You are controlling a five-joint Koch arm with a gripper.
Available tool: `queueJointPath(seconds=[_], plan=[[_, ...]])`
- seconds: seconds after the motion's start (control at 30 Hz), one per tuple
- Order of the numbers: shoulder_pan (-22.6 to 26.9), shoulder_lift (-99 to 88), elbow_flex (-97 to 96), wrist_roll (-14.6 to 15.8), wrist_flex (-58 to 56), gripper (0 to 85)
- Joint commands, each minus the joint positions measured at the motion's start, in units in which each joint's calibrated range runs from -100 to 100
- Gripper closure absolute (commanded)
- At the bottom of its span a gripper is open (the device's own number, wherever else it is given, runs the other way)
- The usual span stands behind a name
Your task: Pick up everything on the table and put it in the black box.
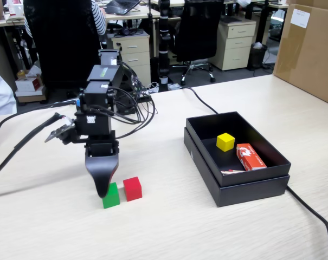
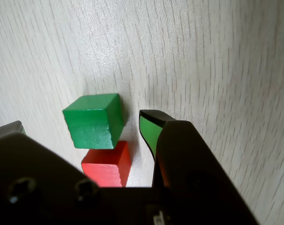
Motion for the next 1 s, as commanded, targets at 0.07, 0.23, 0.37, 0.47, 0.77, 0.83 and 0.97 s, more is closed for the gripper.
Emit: queueJointPath(seconds=[0.07,0.23,0.37,0.47,0.77,0.83,0.97], plan=[[0.4,0.6,4.7,-0.8,1.9,37.9],[0.7,2.2,4.6,-1.2,1.9,39.9],[0.6,3.1,4.5,-1.2,1.9,49.6],[0.4,3.9,5.2,-1.2,1.9,63.4],[-0.6,-2.5,4.6,-0.7,0.7,84.6],[-0.8,-6.2,4.1,-0.7,-0.7,84.6],[-0.8,-19.4,-3.5,-0.6,-1.4,84.6]])
